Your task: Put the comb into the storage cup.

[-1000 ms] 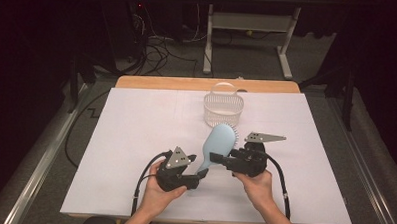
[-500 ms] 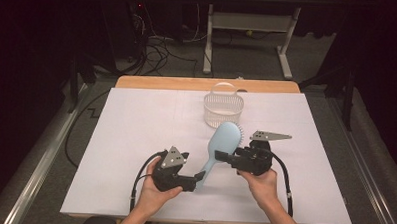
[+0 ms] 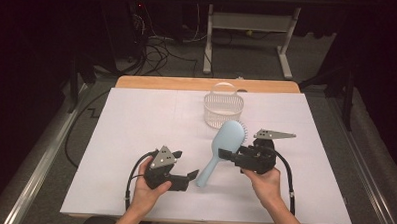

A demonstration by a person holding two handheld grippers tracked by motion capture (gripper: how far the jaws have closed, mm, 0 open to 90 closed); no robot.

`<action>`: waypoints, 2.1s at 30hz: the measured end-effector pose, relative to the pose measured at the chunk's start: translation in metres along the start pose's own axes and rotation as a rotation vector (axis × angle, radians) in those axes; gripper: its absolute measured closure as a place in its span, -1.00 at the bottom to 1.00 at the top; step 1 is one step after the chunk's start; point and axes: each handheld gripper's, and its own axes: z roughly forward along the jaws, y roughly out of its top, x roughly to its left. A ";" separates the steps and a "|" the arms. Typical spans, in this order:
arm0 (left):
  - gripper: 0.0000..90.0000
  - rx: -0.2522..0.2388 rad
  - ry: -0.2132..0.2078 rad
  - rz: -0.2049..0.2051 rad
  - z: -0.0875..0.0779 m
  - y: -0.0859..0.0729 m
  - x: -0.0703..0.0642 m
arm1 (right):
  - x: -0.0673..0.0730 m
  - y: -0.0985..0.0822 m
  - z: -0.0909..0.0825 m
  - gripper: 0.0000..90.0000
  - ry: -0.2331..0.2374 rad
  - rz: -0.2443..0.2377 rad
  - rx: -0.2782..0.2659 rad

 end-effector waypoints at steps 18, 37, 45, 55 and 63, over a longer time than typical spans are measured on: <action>-0.56 -0.022 0.034 -0.041 -0.013 -0.009 0.017 | -0.003 0.004 -0.006 0.25 -0.018 0.001 0.000; -0.52 -0.079 0.100 -0.042 -0.027 -0.016 0.029 | -0.007 0.006 -0.011 0.25 -0.036 0.009 0.000; -0.49 -0.103 0.134 -0.060 -0.035 -0.022 0.038 | -0.008 0.007 -0.013 0.25 -0.040 0.010 -0.002; -0.48 -0.171 0.185 -0.104 -0.050 -0.034 0.052 | -0.011 0.010 -0.018 0.25 -0.041 0.024 -0.013; -0.48 -0.202 0.190 -0.101 -0.057 -0.048 0.060 | -0.015 0.013 -0.027 0.25 -0.062 0.032 -0.021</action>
